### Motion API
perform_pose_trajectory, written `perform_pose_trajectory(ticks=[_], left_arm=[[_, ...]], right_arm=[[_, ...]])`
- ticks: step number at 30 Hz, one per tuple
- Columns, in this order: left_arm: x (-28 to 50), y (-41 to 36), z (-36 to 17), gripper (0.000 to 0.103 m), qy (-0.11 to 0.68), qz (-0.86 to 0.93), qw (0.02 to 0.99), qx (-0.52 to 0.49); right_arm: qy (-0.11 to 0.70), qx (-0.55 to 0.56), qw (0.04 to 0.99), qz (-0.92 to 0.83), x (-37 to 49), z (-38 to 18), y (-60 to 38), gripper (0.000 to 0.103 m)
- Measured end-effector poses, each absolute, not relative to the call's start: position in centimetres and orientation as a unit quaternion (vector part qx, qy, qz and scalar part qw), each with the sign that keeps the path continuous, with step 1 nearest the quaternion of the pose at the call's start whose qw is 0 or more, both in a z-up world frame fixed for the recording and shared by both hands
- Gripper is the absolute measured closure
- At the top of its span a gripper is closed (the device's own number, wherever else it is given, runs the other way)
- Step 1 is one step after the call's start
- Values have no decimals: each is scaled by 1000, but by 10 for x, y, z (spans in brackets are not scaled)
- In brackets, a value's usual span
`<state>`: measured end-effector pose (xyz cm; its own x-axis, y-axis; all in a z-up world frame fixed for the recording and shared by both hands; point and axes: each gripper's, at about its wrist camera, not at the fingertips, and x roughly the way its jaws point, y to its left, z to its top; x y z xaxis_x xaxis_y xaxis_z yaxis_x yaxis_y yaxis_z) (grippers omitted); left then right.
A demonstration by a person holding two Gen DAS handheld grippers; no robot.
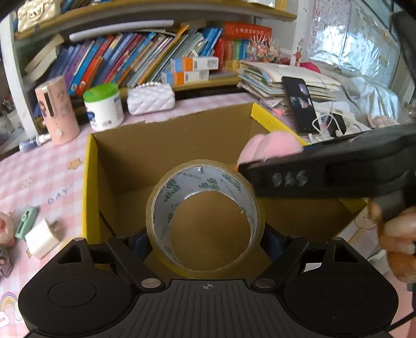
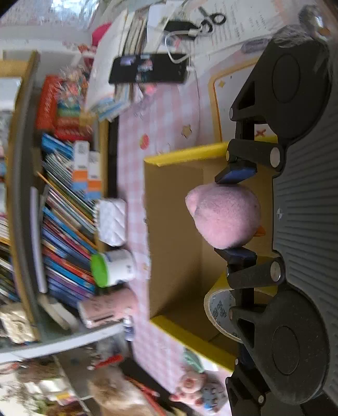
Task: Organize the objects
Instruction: 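Lower into the yellow box and open the left tool while the right tool releases the chick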
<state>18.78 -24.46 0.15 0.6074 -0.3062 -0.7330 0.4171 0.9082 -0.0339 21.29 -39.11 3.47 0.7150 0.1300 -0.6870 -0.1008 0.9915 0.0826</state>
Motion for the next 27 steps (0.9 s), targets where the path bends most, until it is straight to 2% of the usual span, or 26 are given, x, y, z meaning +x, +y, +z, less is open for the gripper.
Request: perform_pose_trajectory(ticks=[4, 6, 10, 16, 23, 25, 27], left_arm=[[188, -248, 0, 19, 393, -194, 895, 79], [188, -251, -1, 19, 392, -191, 896, 84], [189, -254, -1, 19, 391, -188, 897, 84], [184, -252, 0, 17, 384, -180, 903, 71], [167, -238, 17, 16, 361, -167, 917, 38], [159, -232, 25, 13, 347, -167, 923, 28], [149, -225, 32, 13, 332, -166, 928, 17]], right_arm=[[404, 2, 910, 87, 227, 18, -385, 56], [402, -21, 911, 93, 230, 15, -380, 61], [432, -34, 894, 116, 242, 4, -375, 64], [434, -29, 893, 118, 239, 2, -376, 64], [368, 10, 925, 93, 215, 33, -386, 57], [342, 17, 936, 78, 203, 43, -389, 55], [313, 21, 948, 60, 188, 52, -393, 46]])
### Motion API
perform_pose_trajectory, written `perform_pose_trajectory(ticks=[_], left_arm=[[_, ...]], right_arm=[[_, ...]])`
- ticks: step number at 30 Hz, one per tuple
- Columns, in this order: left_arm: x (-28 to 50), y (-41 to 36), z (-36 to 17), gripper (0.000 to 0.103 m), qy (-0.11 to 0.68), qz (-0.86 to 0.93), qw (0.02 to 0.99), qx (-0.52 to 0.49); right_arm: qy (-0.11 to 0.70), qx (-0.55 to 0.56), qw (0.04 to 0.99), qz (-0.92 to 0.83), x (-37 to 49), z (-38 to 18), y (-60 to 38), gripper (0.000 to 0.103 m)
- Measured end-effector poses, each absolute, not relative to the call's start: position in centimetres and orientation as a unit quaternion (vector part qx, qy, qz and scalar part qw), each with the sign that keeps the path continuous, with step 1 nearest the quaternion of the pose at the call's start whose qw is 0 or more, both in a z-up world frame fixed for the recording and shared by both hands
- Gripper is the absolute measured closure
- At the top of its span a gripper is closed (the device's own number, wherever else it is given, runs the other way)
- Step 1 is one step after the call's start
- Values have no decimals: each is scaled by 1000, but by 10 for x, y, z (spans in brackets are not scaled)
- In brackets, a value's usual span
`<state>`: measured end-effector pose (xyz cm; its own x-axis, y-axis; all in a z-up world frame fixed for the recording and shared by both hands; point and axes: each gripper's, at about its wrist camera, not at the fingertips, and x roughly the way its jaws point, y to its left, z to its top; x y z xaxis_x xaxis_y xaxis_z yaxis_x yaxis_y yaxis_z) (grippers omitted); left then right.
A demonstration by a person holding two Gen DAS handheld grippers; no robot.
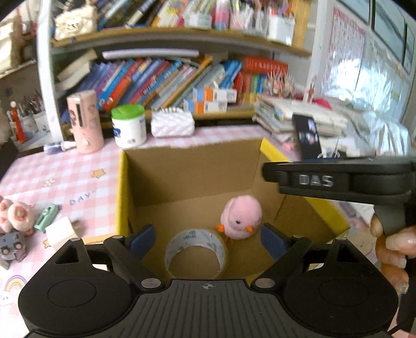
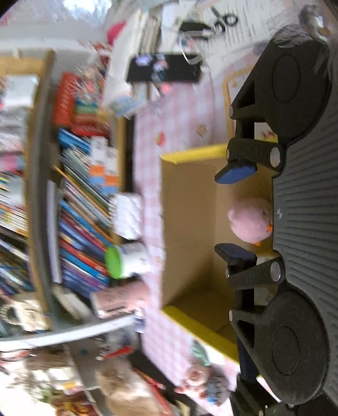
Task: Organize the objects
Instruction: 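Lower into the yellow box and open the left tool while the right tool releases the chick, then withdraw both open tools from the box toward the remaining table items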
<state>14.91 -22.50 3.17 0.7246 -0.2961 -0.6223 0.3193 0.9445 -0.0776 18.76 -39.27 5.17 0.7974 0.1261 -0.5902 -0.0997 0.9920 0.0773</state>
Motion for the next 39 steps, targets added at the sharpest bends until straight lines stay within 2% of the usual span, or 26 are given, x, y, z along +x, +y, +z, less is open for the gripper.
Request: perform_pose_trajectory(ticks=[3, 7, 11, 25, 39], left_arm=[[134, -214, 37, 12, 318, -161, 934, 5], [115, -199, 38, 6, 308, -146, 940, -11], [105, -185, 31, 6, 326, -139, 935, -17], [66, -126, -8, 6, 409, -102, 907, -13], [24, -72, -23, 6, 451, -87, 888, -7]], right_arm=[[266, 31, 963, 30, 159, 61, -398, 31], [225, 33, 974, -1, 120, 64, -401, 27], [211, 28, 977, -30, 91, 56, -397, 24], [367, 41, 928, -54, 53, 5, -341, 24], [423, 26, 905, -27, 8, -15, -274, 20]])
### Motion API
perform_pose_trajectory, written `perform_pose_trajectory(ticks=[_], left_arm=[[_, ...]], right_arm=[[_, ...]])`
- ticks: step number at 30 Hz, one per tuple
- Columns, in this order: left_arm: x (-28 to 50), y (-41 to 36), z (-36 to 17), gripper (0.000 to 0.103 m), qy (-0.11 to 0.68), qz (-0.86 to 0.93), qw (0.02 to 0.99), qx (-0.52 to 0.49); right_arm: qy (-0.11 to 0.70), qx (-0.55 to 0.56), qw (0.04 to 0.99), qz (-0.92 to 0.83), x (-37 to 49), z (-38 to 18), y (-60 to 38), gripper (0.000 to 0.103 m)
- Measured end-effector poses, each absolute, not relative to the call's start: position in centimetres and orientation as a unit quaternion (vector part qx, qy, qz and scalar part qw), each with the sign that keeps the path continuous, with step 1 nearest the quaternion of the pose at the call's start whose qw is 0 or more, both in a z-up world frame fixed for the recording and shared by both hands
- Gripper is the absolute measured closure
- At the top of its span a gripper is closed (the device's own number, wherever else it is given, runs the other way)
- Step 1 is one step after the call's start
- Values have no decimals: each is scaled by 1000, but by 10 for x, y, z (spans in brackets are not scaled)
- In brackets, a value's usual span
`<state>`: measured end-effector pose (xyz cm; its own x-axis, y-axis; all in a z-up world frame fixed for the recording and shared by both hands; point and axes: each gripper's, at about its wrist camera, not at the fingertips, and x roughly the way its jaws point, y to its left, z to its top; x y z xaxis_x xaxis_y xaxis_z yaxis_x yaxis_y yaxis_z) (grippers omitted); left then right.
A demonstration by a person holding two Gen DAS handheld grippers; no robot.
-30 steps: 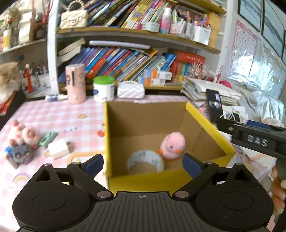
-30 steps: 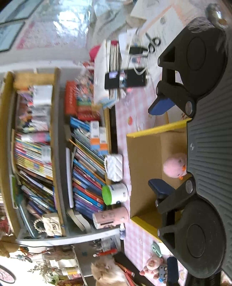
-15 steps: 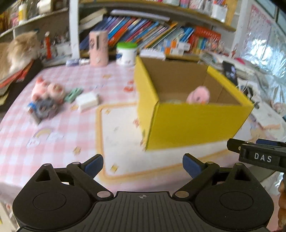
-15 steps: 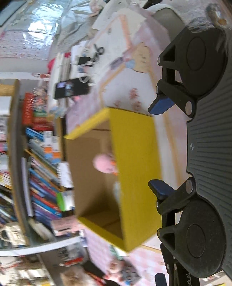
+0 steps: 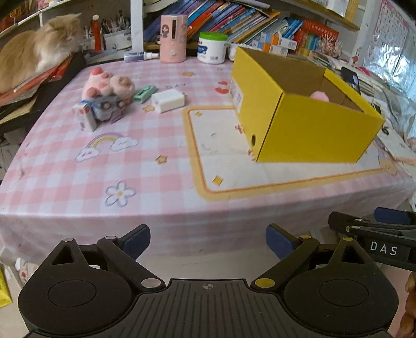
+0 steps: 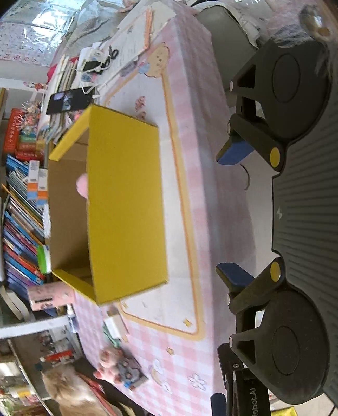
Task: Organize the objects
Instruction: 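Withdraw both open tools from the box toward the remaining table items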
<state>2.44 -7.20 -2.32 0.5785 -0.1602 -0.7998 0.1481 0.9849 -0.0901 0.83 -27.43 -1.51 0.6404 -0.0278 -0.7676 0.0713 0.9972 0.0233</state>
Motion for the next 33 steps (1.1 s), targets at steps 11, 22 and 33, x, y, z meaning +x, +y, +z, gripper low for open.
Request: perform_pose_trajectory(ticks=[11, 22, 33], left_arm=[[-1, -30, -25, 6, 456, -68, 887, -3], [-15, 20, -18, 6, 444, -25, 896, -19], [-20, 62, -9, 6, 420, 9, 907, -33]], right_arm=[[435, 29, 900, 8, -13, -21, -228, 18], [425, 12, 904, 52, -14, -15, -178, 18], [402, -8, 911, 91, -9, -4, -132, 18]])
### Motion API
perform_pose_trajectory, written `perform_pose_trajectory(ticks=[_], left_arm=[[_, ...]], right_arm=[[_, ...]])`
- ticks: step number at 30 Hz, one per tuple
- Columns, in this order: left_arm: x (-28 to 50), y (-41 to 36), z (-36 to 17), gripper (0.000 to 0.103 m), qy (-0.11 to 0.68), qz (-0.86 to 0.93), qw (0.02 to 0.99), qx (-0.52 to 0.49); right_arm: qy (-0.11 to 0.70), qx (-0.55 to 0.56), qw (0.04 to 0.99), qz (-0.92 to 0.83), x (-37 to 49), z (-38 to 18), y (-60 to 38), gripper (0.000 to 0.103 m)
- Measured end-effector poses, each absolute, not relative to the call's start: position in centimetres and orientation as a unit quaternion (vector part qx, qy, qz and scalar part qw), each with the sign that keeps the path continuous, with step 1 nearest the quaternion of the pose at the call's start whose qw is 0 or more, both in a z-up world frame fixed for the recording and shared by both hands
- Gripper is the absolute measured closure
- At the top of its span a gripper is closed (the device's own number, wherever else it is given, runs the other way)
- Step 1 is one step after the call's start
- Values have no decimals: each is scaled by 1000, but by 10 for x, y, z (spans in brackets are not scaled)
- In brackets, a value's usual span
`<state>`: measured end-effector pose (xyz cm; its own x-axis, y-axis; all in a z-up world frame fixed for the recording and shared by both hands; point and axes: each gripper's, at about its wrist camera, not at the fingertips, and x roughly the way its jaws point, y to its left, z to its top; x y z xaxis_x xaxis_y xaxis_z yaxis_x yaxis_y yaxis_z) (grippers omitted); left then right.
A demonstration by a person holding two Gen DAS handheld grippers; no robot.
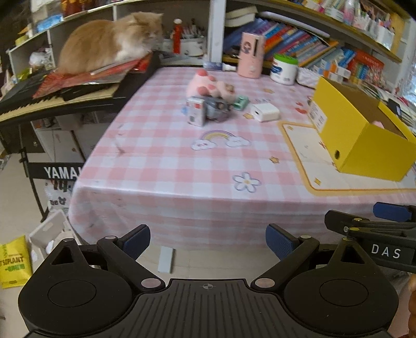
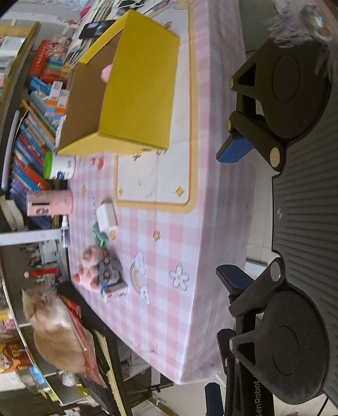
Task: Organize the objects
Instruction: 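Withdraw both open tools from the box toward the remaining table items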
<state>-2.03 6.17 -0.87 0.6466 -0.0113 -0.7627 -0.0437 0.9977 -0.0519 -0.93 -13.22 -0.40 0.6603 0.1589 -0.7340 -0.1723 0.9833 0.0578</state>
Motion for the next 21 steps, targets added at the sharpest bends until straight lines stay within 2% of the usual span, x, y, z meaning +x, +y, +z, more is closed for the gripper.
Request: perform_pose_trajectory(ticks=[21], left_arm=[[31, 79, -15, 6, 414, 23, 908, -63]], right_arm=[[395, -27, 912, 110, 45, -3, -107, 19]])
